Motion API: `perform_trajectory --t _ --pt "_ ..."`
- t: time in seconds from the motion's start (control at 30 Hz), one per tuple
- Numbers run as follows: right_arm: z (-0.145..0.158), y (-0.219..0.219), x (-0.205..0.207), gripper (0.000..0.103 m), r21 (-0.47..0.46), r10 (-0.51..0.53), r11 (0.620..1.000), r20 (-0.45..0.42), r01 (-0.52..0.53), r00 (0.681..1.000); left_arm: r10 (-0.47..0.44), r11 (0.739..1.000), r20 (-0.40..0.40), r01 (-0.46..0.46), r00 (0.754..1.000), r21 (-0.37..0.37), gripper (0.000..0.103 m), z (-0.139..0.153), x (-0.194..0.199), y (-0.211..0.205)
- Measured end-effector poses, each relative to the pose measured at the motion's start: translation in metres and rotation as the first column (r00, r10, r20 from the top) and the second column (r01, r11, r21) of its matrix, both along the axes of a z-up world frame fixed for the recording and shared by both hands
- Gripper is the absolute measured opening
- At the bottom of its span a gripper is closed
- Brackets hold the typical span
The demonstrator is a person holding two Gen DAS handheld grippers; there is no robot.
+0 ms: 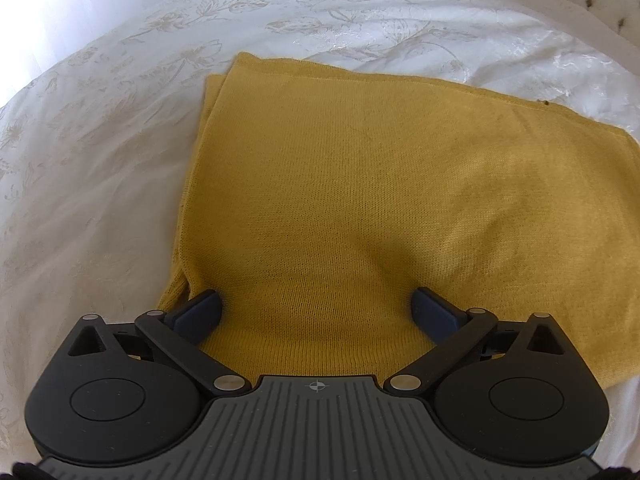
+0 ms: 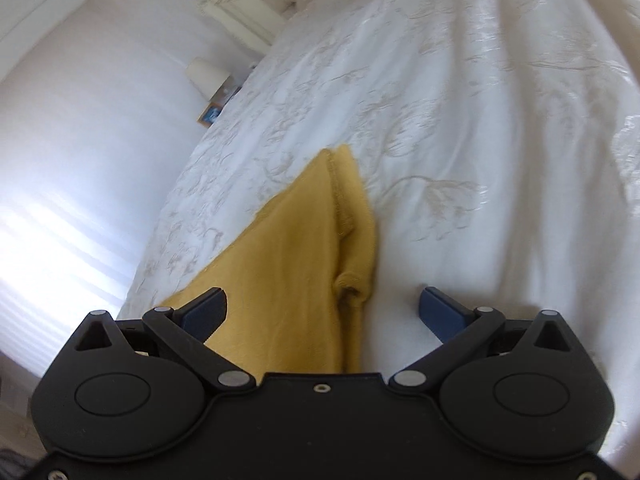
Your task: Fold small clothes
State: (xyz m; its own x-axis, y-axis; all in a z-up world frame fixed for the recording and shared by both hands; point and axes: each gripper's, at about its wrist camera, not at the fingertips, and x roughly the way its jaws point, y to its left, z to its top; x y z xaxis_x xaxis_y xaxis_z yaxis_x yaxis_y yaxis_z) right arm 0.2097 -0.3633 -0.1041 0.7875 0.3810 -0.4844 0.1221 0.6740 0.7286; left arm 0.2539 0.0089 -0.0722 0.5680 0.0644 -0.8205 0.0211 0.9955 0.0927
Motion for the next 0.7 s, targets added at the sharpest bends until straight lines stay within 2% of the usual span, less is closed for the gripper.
perform_trajectory --t 0.07,0.2,0.33,0.53,0.63,0.7 --pt "0.001 0.010 0.006 0.103 -0.042 0.031 0.999 -0.006 -0.031 1.000 0.000 1.000 0.000 0.000 1.000 0.001 0.103 0.000 0.000 0.000" --pt "-0.003 0.020 0.025 0.103 -0.068 0.068 0.995 -0.031 -0.070 0.997 0.002 1.000 0.003 -0.002 1.000 0.002 0.103 0.000 -0.001 -0.001" --pt "-0.006 0.026 0.047 0.103 -0.136 0.097 0.986 -0.007 -0.097 0.995 0.003 1.000 0.005 -0.003 1.000 0.005 0.103 0.001 -0.001 -0.001" --pt "-0.008 0.029 0.059 0.103 -0.127 0.111 0.986 0.027 -0.106 0.993 -0.002 1.000 0.037 0.002 0.999 0.012 0.102 0.007 -0.008 -0.003" --pt "-0.009 0.027 0.058 0.103 -0.108 0.114 0.988 0.028 -0.110 0.993 0.008 1.000 0.030 -0.007 1.000 -0.012 0.090 0.021 -0.004 -0.004" --pt "-0.009 0.024 0.059 0.103 -0.082 0.106 0.991 0.024 -0.104 0.994 -0.005 0.999 0.059 0.007 0.998 -0.035 0.089 0.033 -0.001 -0.010"
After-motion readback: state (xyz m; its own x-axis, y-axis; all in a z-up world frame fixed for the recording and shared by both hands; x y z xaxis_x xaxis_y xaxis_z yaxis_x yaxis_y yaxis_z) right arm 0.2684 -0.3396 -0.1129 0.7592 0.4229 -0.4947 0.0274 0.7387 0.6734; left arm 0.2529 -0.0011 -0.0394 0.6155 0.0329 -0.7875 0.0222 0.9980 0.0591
